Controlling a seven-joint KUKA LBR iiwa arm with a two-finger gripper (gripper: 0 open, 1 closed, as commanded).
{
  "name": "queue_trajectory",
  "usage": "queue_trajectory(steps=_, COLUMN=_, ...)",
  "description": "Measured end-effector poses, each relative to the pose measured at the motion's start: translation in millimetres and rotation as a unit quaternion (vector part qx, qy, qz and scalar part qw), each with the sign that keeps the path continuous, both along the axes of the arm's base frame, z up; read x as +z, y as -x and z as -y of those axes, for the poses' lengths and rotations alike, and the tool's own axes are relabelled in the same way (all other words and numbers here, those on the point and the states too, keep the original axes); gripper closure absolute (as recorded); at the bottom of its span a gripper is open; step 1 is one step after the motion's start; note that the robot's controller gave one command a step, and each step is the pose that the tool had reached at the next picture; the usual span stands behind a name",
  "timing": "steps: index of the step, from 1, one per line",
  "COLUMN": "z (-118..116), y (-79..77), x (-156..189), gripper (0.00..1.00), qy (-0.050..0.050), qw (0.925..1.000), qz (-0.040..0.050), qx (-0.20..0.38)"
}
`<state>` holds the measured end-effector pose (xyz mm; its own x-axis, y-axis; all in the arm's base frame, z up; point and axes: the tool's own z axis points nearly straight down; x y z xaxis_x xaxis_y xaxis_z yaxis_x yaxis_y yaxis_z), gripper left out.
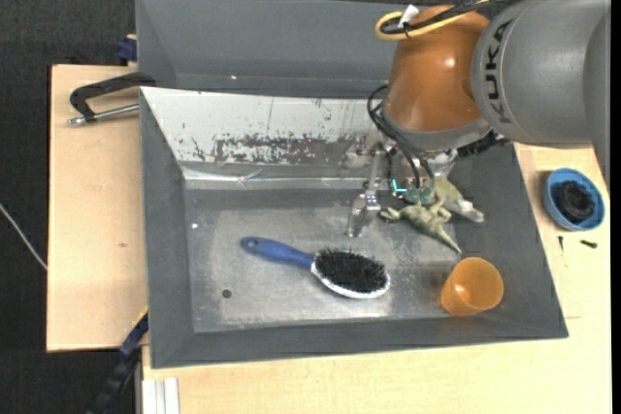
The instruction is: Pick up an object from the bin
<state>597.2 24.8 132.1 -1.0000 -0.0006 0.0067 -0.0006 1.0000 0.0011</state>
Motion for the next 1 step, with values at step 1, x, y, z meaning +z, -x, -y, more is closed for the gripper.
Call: queue_trajectory(steps=1, z=-41.4, y=54.6, x=-30.7, gripper=0.00, qy=0.000, qw=0.9996, qz=0.0165, qx=0.023)
